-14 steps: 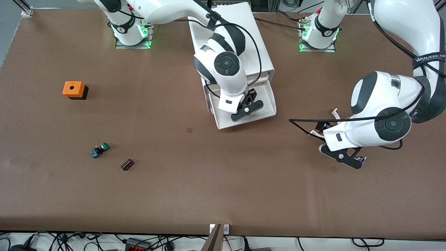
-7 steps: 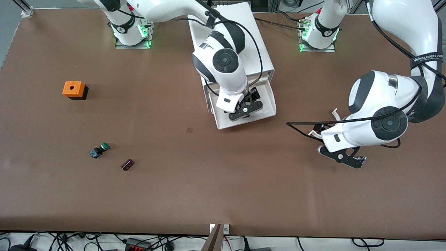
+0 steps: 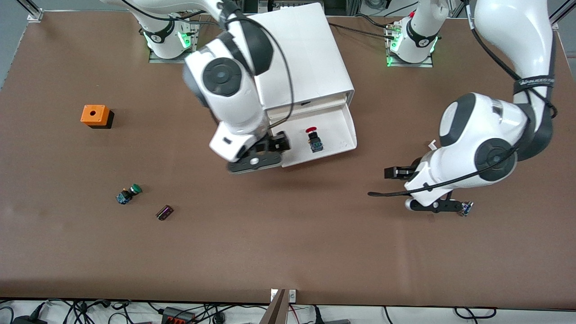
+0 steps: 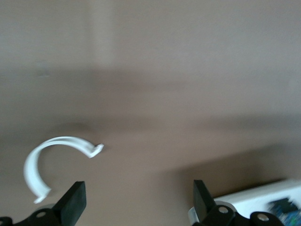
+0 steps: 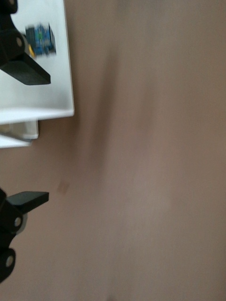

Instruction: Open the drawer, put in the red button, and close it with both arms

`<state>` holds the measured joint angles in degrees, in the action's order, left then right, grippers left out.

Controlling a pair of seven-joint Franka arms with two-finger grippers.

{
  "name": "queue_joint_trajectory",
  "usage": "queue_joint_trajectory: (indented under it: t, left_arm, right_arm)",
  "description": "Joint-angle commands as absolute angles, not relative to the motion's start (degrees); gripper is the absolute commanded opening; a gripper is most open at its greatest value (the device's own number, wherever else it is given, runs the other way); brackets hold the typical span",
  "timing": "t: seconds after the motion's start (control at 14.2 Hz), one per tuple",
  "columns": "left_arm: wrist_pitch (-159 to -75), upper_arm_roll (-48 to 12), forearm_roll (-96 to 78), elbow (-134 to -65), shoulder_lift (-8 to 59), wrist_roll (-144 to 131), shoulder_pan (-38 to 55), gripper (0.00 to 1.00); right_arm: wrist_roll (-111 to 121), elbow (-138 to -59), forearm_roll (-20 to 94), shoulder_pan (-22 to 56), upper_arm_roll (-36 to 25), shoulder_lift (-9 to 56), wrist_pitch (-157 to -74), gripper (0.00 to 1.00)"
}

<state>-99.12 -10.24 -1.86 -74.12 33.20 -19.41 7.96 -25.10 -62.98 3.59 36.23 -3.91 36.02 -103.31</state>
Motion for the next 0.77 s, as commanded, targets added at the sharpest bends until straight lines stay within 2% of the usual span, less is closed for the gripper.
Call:
queue_joint_trajectory:
  t: [0.0, 0.28, 0.49, 0.7]
  left_arm:
    - [-108.68, -10.28, -2.46, -78.12, 33.22, -25.56, 12.64, 1.0]
    - [-117.06, -10.28, -2.37, -82.7, 33.92, -30.92, 17.04, 1.0]
    - [-127.06, -10.2, -2.2, -89.36, 33.75, -35.93, 20.82, 1.0]
    - [-128.32, -10.11, -1.85, -92.19, 33.31, -39.37, 23.89, 1.0]
  right_arm:
    - [-22.08, -63.98, 3.34, 33.06, -5.97, 34.98, -99.76, 1.0]
    - [-14.1, -65.21, 1.76, 26.74, -6.15, 35.24, -99.58, 1.0]
    - [-9.4, -67.4, 1.76, 25.49, -7.37, 33.84, -99.4, 1.0]
    - [-8.88, -68.29, 1.93, 21.37, -8.09, 32.44, -99.32, 1.0]
